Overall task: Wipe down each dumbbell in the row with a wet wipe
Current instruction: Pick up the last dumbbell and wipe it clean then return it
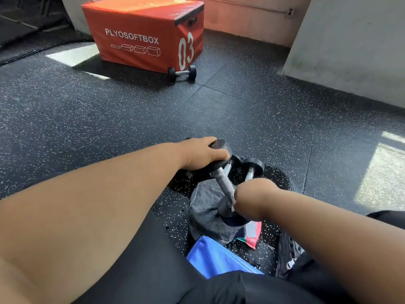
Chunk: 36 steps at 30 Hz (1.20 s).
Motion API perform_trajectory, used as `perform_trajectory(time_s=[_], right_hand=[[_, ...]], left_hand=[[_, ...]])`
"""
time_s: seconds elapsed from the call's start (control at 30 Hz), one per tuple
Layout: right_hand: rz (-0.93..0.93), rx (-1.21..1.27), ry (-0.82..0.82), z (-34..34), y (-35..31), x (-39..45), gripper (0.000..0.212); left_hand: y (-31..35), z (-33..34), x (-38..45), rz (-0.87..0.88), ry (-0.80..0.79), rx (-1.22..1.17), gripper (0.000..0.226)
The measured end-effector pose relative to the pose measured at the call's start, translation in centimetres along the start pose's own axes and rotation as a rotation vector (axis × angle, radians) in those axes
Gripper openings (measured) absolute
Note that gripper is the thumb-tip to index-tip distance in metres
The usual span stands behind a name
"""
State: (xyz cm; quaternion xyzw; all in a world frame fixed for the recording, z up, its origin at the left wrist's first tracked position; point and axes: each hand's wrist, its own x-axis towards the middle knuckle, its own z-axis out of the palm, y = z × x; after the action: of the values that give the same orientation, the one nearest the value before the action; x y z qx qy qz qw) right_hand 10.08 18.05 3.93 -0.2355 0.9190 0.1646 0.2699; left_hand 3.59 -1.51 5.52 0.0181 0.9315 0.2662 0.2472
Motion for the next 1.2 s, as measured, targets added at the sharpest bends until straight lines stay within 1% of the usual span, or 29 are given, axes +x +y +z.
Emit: perform_trajectory(time_s=[0.1,0.27,0.33,0.4,0.43,0.47,0.53,0.6,0.63,0.73,0.8,0.87,0.9,0.97,1.03,1.13,1.2], right_hand=[[0.013,-0.018,0.03,0.5,1.4,0.5,0.034],[-0.013,-0.071,0.013,1.9,2.9,1.5,0.04],[-0.029,-0.017,-0.024,2.1,3.9,2.0,0.049],[-0.037,0.14,-0.138,2.3,4.7,2.8,0.063],[-0.026,0.299,-0.19,2.5,4.9,3.0,0.063],[-0.026,0.491,-0.231,3.0,5.1,3.4,0.055],[-0.099,0.746,-0.226,4.3,5.6,4.6,0.041],[-0.141,0.825,-0.25,5.0,5.6,5.4,0.032],[-0.149,0.835,-0.251,5.0,5.6,5.5,0.028],[-0.124,0.868,-0.198,4.7,5.5,6.1,0.03],[-0.12,0.74,-0.187,4.4,6.0,6.9,0.021],[-0.13,0.564,-0.192,3.9,6.7,7.6,0.018],[-0.115,0.519,-0.187,3.5,7.1,7.8,0.016],[-0.095,0.523,-0.111,2.9,7.8,8.1,0.017],[-0.042,0.685,0.011,2.8,8.3,8.2,0.021],[0.04,1.078,0.133,3.2,8.3,8.2,0.017],[0.066,1.362,0.12,3.2,7.5,8.1,0.012]], left_hand=[[0.0,0.0,0.1,-0.008,-0.003,-0.019,0.113],[0.4,0.1,0.0,-0.009,-0.008,-0.028,0.114],[0.4,0.1,0.0,-0.011,-0.008,-0.03,0.114],[0.2,0.1,0.1,-0.013,-0.006,-0.033,0.113],[0.1,0.2,0.1,-0.015,-0.007,-0.035,0.113],[0.2,0.3,0.2,-0.016,-0.009,-0.037,0.113],[0.4,0.3,0.2,-0.018,-0.013,-0.048,0.114],[0.5,0.3,0.1,-0.025,-0.009,-0.066,0.115],[0.5,0.2,0.0,-0.027,-0.008,-0.071,0.115],[0.4,0.2,-0.1,-0.028,-0.016,-0.077,0.115],[0.5,0.1,0.0,-0.025,-0.019,-0.073,0.116],[0.5,0.0,0.2,-0.027,-0.013,-0.063,0.117],[0.5,0.0,0.3,-0.028,-0.012,-0.058,0.116],[0.3,0.0,0.5,-0.029,-0.015,-0.058,0.113],[0.2,-0.1,0.7,-0.026,-0.023,-0.073,0.108],[0.6,-0.3,1.2,-0.029,-0.028,-0.082,0.106],[1.0,-0.3,1.5,-0.025,-0.024,-0.07,0.106]])
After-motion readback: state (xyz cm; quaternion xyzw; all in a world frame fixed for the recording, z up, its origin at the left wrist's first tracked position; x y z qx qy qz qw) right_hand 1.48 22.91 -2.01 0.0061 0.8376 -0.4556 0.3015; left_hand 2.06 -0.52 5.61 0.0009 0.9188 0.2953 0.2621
